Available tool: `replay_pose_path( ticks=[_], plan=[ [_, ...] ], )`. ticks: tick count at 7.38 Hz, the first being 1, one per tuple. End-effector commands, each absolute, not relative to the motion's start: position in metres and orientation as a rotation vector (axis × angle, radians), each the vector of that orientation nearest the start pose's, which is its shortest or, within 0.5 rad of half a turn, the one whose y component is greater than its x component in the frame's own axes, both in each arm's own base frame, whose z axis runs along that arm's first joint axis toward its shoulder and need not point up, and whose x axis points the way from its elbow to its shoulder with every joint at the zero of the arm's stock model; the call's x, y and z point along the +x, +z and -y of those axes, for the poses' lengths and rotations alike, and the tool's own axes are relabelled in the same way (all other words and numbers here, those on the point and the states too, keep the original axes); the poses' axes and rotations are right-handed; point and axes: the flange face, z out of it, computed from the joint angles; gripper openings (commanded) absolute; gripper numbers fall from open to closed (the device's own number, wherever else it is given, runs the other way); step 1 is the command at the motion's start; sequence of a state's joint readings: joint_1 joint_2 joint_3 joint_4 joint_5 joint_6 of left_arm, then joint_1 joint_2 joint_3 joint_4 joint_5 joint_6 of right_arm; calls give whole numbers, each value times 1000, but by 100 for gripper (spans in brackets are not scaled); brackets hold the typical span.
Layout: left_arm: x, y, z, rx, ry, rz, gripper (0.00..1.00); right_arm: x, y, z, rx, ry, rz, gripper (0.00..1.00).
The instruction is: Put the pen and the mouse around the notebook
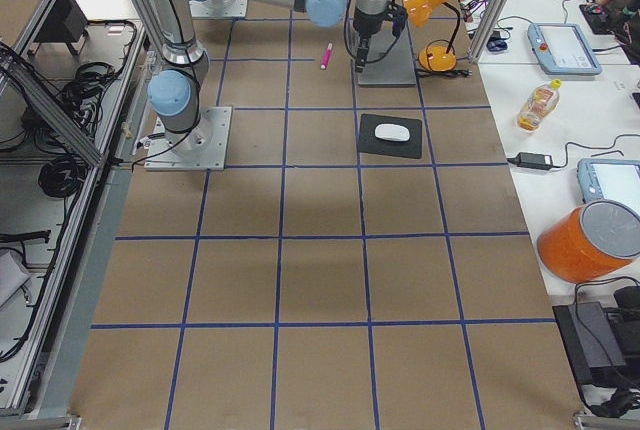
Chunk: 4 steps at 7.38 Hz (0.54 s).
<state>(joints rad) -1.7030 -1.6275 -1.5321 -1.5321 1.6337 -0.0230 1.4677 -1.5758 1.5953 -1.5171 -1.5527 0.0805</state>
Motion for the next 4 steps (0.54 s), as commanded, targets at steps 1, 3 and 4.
replay_pose_path(
  ticks=[1, 3, 4],
  plan=[
    [-194, 483, 497, 164, -45, -3076, 100, 92, 485, 461, 295, 151, -3112, 100],
    [-192, 483, 498, 157, -47, -3076, 100, 107, 479, 438, 277, 147, -3122, 100],
    [-177, 484, 505, 111, -48, -3086, 100, 107, 469, 432, 315, 173, -3121, 100]
  ],
)
